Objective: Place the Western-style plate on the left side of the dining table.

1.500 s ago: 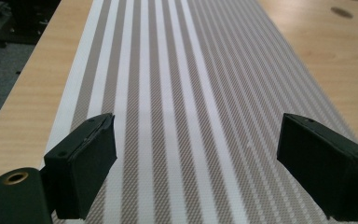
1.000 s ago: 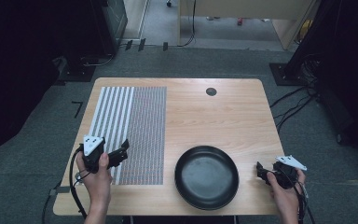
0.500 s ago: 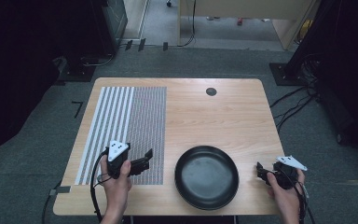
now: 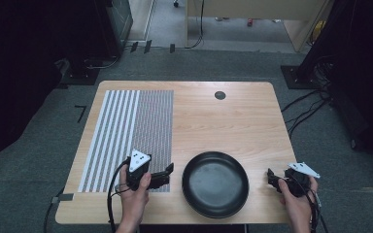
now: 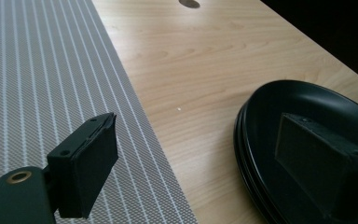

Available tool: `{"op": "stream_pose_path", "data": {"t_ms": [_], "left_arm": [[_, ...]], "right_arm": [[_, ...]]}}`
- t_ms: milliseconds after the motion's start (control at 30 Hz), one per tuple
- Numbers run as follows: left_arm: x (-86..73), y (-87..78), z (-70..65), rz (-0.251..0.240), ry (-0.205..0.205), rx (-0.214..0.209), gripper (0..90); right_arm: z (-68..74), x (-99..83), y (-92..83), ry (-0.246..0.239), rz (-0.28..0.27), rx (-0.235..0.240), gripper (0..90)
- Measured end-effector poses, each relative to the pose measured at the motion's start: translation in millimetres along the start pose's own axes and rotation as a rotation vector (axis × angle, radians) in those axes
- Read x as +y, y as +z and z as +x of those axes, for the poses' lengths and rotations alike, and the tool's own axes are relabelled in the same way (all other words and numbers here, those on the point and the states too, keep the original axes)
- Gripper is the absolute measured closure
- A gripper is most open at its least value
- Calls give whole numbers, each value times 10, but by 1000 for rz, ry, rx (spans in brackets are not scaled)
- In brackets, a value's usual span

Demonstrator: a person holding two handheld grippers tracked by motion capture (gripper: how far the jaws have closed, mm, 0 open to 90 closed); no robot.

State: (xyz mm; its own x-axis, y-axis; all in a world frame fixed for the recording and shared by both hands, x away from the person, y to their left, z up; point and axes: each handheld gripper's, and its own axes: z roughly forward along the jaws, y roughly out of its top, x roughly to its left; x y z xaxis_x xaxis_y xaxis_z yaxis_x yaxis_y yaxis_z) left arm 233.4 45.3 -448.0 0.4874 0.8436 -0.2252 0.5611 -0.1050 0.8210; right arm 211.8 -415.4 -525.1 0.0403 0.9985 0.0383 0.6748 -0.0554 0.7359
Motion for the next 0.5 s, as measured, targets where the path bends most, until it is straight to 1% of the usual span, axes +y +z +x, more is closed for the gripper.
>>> {"op": "stream_pose_path", "data": {"t_ms": [33, 200, 233, 333, 500], "left_arm": [[-14, 21, -18, 7, 3, -4, 127], [-22, 34, -44, 12, 8, -7, 132], [-24, 36, -53, 13, 9, -9, 132], [-34, 45, -86, 19, 18, -16, 132], [-64, 81, -155, 38, 32, -37, 132]], "right_arm": [[9, 2, -10, 4, -8, 6, 144], [48, 37, -63, 5, -32, 13, 144], [73, 50, -95, 2, -42, 24, 144], [98, 59, -127, 1, -48, 32, 145], [146, 91, -219, 14, -72, 64, 145]]}}
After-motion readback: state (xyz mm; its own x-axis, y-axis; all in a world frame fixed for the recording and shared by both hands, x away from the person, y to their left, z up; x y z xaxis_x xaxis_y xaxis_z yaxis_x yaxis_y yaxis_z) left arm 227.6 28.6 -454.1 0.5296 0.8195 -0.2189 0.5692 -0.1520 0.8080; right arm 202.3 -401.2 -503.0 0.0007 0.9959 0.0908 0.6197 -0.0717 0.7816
